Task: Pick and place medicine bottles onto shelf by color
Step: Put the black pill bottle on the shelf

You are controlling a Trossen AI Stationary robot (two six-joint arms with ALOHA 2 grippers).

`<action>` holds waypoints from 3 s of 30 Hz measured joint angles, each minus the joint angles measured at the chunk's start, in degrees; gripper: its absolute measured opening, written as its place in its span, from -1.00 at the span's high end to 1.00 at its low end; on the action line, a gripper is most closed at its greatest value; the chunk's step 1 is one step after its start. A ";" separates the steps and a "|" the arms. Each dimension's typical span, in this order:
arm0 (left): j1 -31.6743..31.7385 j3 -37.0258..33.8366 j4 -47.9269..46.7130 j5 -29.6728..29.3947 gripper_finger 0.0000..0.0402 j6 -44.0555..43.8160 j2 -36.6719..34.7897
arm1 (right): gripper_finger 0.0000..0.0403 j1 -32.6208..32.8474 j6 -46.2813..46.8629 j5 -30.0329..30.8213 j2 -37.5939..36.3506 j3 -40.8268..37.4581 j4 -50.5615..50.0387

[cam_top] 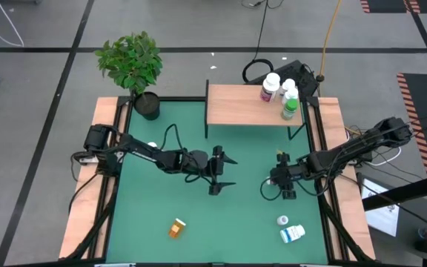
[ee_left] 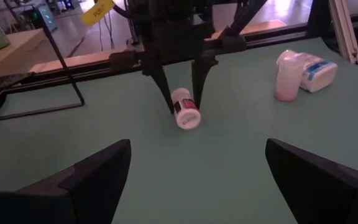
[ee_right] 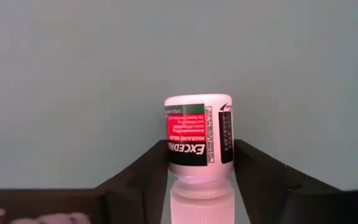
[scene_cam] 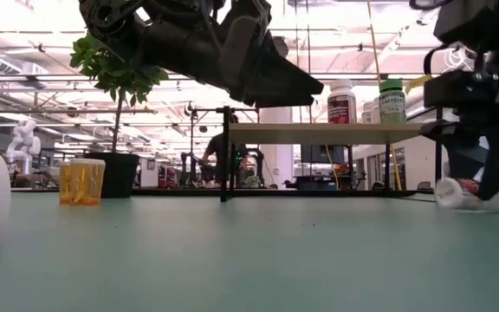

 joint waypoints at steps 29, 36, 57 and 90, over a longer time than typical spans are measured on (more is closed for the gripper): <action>6.05 0.02 -8.56 7.25 -0.86 -30.54 0.04 | 0.26 -2.20 -27.79 20.17 25.11 14.62 38.44; 7.19 0.04 -10.06 7.41 -0.51 -31.44 0.04 | 0.26 -2.38 -32.34 23.04 24.98 14.64 39.63; 7.26 0.02 -8.77 0.61 0.25 -19.50 0.04 | -0.30 -3.80 -5.85 17.94 9.57 5.84 47.75; 2.23 0.04 9.25 5.33 0.25 -5.24 -0.02 | -0.30 -3.67 -3.35 4.65 7.42 -14.51 87.87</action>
